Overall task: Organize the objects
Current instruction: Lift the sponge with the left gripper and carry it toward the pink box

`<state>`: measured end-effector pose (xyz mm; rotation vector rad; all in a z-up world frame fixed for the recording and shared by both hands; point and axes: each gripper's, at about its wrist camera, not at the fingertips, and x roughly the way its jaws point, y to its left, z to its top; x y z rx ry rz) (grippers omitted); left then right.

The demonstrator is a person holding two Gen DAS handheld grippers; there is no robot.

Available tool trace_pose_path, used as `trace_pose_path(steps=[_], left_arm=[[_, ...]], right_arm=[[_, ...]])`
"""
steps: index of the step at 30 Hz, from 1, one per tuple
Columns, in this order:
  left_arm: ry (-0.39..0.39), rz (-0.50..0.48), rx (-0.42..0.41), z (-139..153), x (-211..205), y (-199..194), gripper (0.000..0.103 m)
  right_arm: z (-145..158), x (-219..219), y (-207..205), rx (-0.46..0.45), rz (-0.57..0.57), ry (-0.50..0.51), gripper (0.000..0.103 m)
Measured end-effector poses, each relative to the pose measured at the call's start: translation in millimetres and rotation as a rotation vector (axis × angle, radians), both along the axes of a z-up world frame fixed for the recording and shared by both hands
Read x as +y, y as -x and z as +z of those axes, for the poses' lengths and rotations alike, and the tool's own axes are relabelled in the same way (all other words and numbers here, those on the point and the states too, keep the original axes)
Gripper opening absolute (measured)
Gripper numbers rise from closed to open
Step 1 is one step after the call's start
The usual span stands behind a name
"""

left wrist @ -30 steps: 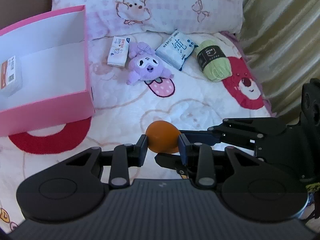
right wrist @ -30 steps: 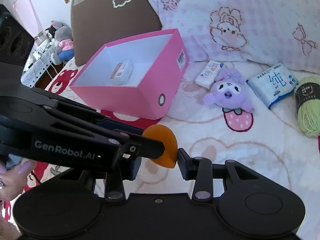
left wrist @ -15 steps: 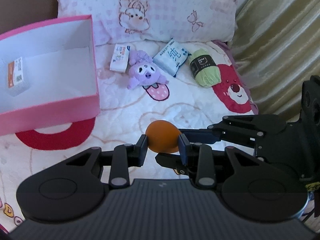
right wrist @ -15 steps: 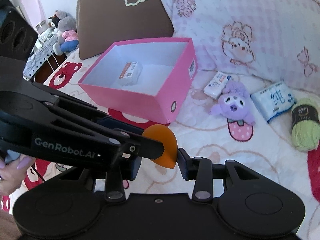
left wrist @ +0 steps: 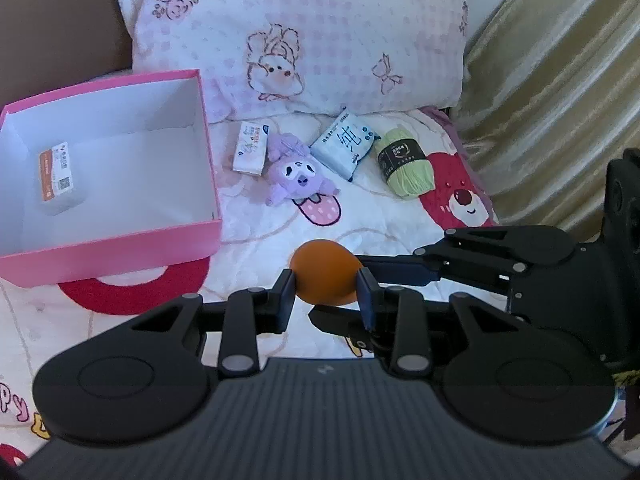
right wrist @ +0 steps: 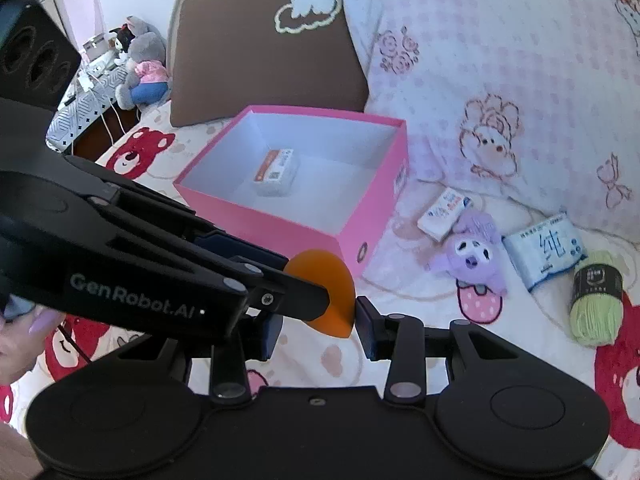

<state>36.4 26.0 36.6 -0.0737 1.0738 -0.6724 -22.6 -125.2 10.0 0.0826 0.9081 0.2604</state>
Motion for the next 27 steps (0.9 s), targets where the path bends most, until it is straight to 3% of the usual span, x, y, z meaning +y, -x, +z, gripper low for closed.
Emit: trace_pose_path(steps=[10,27], left_arm=[[-0.011,0.071,-0.047,17,33,1,0.031],[0.007,0.229,-0.033,8,107,-6,0.032]], right_arm=[[14,27,-15,-0.051,0.058,-0.008,0.044],[8,85,-50,-0.070,0.192,0.002,0.044]])
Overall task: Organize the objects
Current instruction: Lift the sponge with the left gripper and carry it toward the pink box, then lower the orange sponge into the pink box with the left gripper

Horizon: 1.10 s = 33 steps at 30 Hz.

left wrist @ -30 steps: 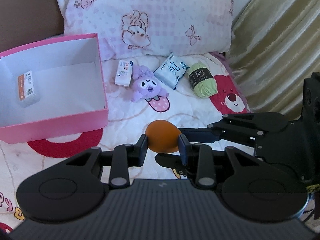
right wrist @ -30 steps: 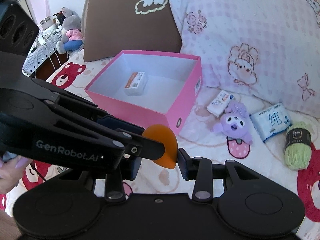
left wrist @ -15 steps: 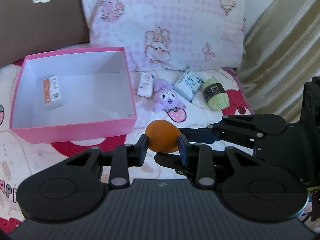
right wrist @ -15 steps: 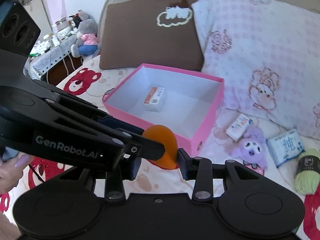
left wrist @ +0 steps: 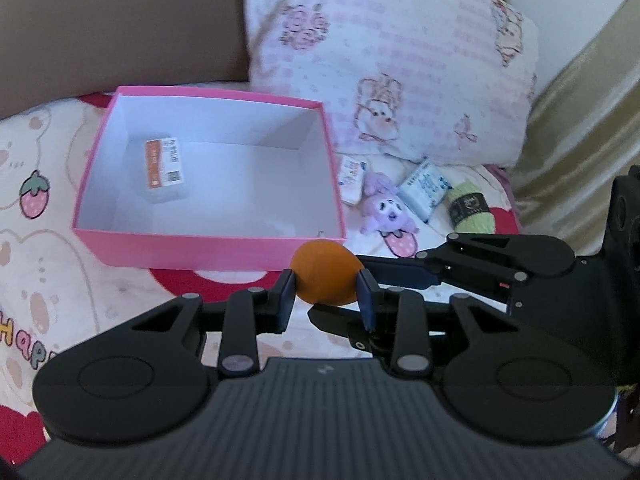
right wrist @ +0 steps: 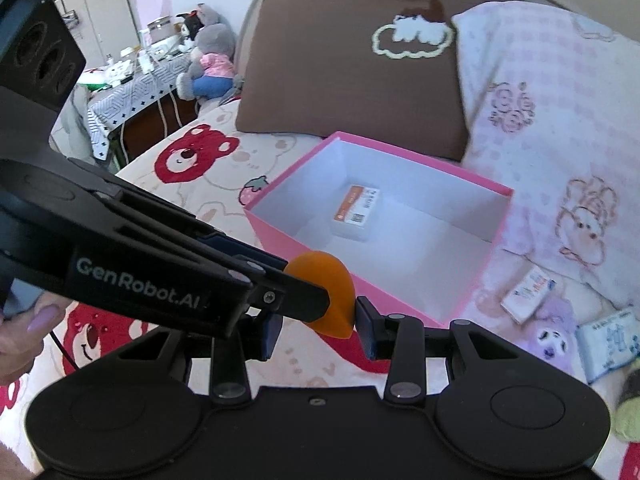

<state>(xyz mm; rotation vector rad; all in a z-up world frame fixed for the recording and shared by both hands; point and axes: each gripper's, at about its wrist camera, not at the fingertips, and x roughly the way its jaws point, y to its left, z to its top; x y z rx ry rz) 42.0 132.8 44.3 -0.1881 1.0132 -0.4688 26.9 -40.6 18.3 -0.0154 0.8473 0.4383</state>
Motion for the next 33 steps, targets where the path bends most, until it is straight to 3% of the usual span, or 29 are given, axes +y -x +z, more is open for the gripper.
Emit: trace_pose_path(steps=[12,20,30,33], left_arm=[[-0.061,0.056,0.026,-8,31,-39,0.031],[-0.120,0.096,0.046,-14,40,-83,0.031],[-0.173,0.128,0.120,-58,47,-138,0.032],[-0.156,0.138,0.138,-72,51,-149,0.032]], right_arm=[[-13,20,-51,0.024,0.089,-0.065,0.044],[-24,28,-98,0.055,0.087,-0.095,0.044],[-67,33,-152,0.152,0.046,-0.130,0.044],[-77,37,-163,0.172,0.010,-0.115,0.044]])
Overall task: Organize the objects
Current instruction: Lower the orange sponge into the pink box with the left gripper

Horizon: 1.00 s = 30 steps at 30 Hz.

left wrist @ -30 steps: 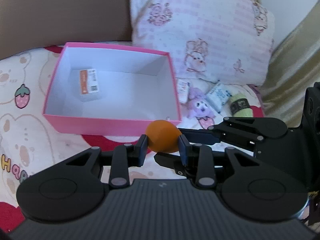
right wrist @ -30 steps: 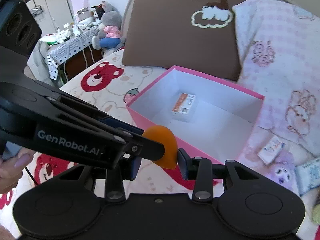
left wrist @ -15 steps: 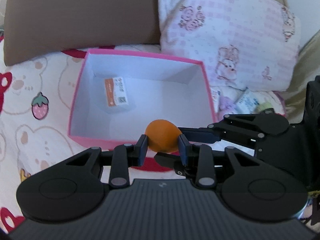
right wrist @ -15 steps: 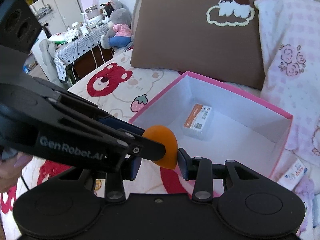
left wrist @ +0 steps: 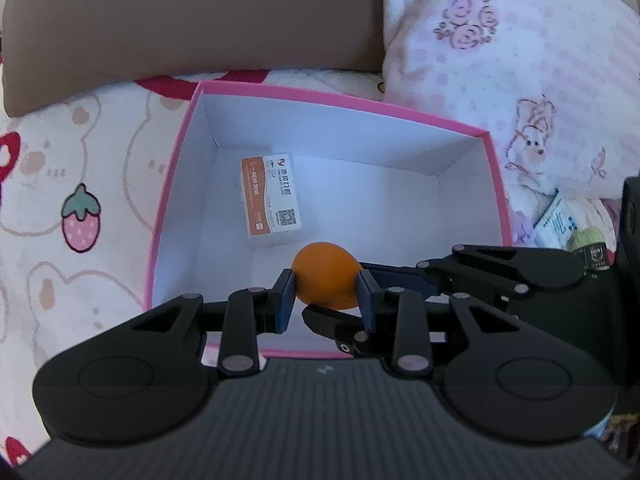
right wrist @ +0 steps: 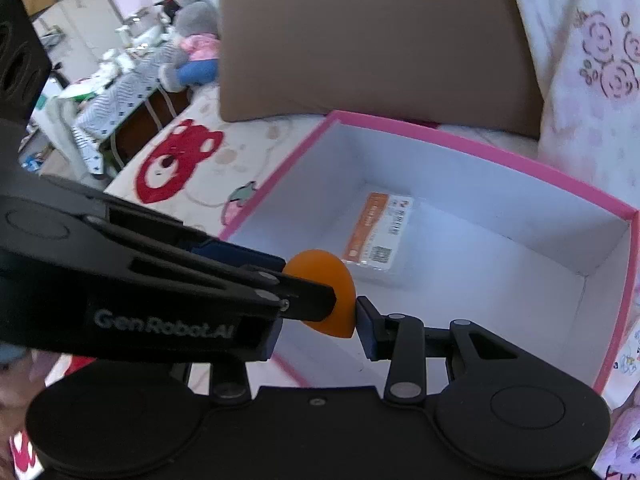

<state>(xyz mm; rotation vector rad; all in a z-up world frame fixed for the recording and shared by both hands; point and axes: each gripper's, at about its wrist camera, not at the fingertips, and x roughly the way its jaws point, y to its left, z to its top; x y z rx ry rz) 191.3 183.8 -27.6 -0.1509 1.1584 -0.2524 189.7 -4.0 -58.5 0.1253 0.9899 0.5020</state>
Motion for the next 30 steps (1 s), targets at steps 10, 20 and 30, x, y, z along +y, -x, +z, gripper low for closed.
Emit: trace_pose_path(steps=[10,20,30], left_arm=[[-0.018,0.030,0.041,-32,10,-21,0.031],[-0.086,0.037,0.051,-56,8,-38,0.031],[-0.076,0.063,0.076,-76,9,-45,0.029]], right_arm=[[-32,8,-24,0.059,0.004,-0.004,0.044],[-53,16,-45,0.112,0.016,0.002,0.044],[-62,21,-53,0.125,-0.001,0.047,0.044]])
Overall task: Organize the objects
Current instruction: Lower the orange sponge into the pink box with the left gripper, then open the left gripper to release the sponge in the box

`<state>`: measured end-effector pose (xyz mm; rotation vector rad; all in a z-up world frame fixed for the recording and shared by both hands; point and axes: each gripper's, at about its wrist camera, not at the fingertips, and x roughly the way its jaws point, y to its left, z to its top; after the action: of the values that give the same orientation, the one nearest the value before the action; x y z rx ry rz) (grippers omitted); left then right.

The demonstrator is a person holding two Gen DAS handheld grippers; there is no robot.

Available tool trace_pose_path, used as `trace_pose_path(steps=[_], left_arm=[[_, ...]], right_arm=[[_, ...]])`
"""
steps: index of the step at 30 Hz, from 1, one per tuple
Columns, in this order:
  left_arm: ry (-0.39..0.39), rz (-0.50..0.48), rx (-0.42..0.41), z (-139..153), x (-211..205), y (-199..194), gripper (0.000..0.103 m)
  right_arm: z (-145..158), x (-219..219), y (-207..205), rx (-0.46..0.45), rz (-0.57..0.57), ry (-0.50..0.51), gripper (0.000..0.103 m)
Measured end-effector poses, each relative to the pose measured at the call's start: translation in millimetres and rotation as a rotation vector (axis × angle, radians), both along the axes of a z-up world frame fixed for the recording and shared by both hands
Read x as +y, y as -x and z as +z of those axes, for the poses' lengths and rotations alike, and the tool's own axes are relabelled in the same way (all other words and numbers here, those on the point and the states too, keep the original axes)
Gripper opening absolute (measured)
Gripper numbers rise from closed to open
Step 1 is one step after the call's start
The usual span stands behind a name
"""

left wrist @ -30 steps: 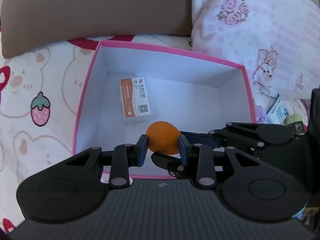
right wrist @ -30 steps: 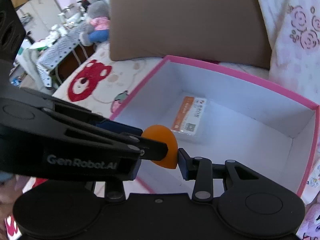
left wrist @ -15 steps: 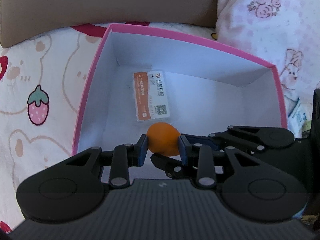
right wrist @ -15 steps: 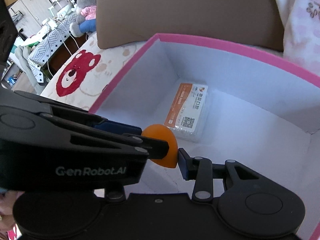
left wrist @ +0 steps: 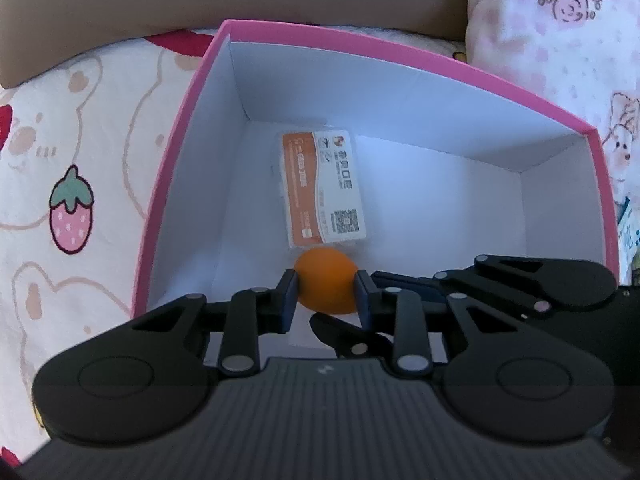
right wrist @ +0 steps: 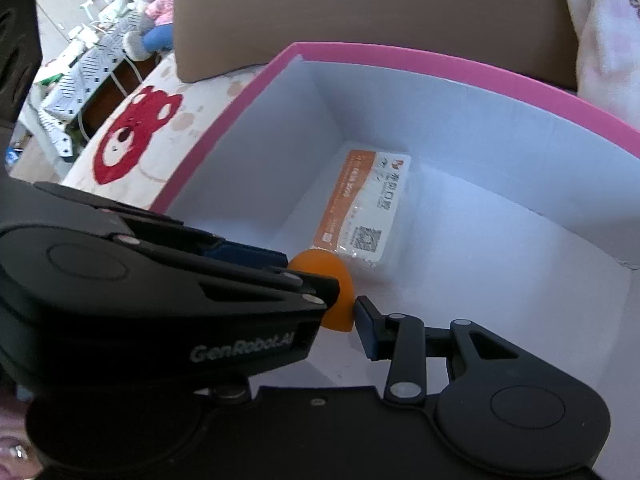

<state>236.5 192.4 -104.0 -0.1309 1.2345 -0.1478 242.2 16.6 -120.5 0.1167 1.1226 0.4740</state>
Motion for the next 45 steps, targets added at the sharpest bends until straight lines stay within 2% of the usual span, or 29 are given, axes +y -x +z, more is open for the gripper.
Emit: trace_pose_path(steps=[5,9,13,18,22,30,41,45], left_arm=[[0.012,0.016,-0.010,-1,3,0,0.029],[-0.013,0.030,-0.015,-1,5,0,0.029],[-0.054,0.039,-0.029,-2,5,-2,0.029],[-0.073,0.048,-0.050,-3,4,-3,0.029],[-0.074,0.060,-0.032,-7,1,-3,0.029],[-0.053,0.076,-0.023,-10,3,-1,0.029],[-0.035,0.074,-0.039,5,3,5,0.032],[-0.005,0.084,-0.056,16,4,10,0.033]], right_arm=[[0,3,-3,-0.006,-0.018,0.016,0.043],[-1,2,-7,0.017,-0.042,-0.011,0.043],[-2,6,-8,0.015,-0.045,0.004,0.042],[-2,4,-9,0.030,-0.076,0.012,0.043],[5,-2,0,0.015,-0.063,0.011,0.043],[15,-5,21,-0.048,0.003,0.072,0.046],[24,-17,36,-0.094,0.002,0.078,0.051],[29,-24,42,-0.104,0.002,0.070,0.052]])
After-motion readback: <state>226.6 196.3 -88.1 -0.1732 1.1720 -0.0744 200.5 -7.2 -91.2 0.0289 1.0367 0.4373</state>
